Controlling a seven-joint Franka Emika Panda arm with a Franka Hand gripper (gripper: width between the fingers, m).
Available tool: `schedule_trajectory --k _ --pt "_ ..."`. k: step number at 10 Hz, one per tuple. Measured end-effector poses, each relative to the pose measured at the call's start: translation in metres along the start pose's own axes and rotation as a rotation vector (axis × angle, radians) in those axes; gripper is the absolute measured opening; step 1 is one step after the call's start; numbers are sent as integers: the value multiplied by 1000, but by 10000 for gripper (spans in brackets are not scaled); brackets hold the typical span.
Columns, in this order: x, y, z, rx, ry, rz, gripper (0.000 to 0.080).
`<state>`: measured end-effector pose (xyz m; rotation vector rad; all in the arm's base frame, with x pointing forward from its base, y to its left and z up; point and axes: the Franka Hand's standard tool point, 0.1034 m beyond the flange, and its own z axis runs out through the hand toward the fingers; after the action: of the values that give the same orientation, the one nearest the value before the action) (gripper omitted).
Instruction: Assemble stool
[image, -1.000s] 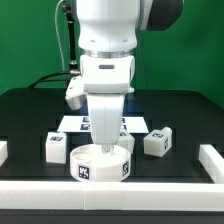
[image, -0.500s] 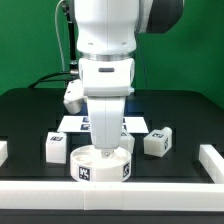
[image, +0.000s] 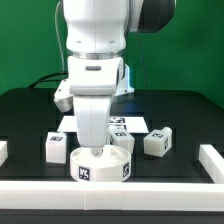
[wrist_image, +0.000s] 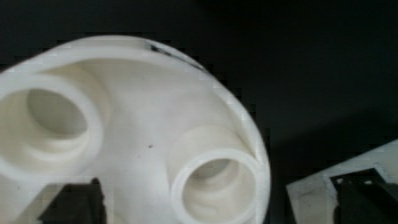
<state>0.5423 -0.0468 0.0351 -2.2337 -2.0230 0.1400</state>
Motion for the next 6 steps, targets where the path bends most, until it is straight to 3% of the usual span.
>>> schedule_trajectory --k 4,6 --pt "6 0 6 8 4 -16 649" --pt "2 -4 19 29 6 -7 649"
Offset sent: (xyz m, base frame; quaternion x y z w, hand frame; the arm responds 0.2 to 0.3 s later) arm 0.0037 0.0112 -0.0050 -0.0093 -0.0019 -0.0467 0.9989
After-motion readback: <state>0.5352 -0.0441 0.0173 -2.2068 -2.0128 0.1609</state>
